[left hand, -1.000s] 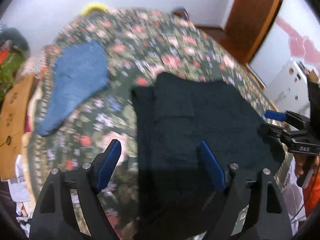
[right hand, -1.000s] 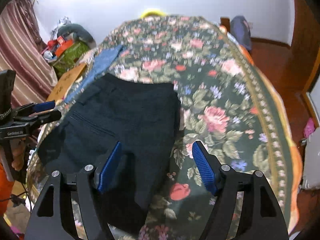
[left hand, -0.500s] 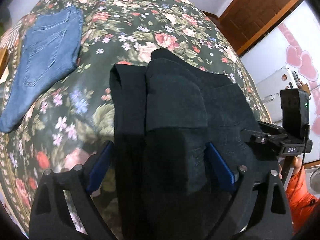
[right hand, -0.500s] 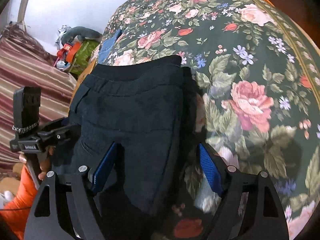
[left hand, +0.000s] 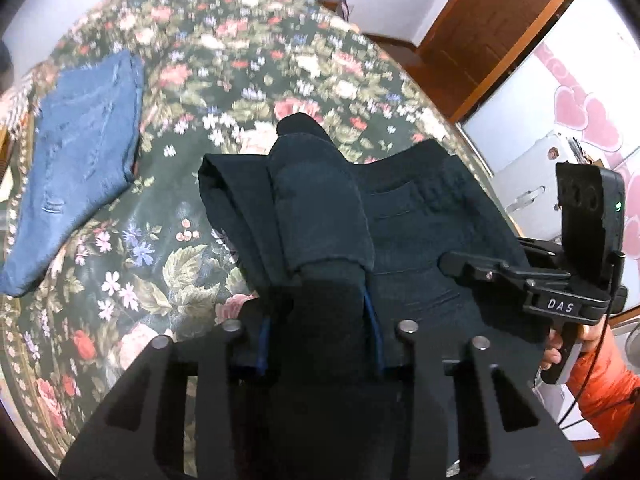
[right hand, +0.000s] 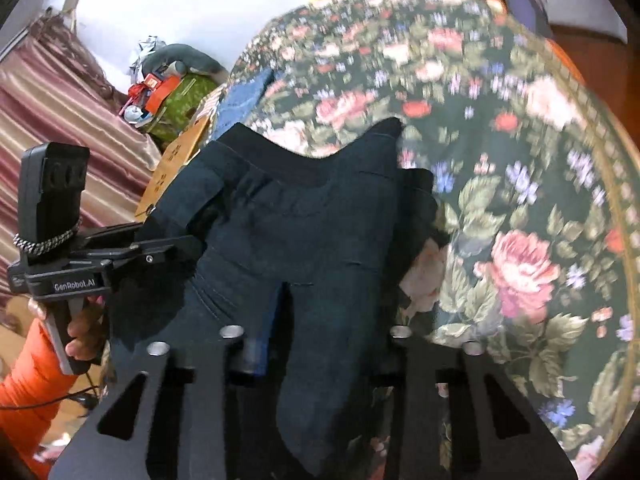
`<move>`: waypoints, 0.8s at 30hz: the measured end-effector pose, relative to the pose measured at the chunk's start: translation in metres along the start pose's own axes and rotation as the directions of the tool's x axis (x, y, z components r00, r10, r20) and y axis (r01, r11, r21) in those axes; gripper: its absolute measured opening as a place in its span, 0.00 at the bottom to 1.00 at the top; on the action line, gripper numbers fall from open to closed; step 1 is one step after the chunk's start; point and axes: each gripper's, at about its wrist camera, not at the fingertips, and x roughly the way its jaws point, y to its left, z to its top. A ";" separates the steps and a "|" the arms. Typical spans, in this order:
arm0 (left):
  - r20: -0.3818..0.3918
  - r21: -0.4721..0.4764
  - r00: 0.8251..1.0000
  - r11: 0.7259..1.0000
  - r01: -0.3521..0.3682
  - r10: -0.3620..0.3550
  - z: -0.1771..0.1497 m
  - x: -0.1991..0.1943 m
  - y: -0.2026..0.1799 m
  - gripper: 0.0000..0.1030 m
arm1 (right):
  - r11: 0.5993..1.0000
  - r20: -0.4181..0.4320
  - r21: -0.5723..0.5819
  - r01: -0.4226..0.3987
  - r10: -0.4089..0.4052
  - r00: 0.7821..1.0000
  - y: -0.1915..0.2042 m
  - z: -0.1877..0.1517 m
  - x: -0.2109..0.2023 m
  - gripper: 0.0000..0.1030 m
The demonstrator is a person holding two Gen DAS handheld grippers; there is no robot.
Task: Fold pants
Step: 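Grasp the folded trousers with both grippers and lift them, then carry the folded trousers with both grippers onto the blue jeans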
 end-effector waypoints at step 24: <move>0.505 0.005 0.834 0.965 -0.261 0.223 0.005 -0.214 0.028 0.31 | 0.955 0.303 -0.296 -0.024 0.118 0.946 0.171 0.091 -0.068 0.17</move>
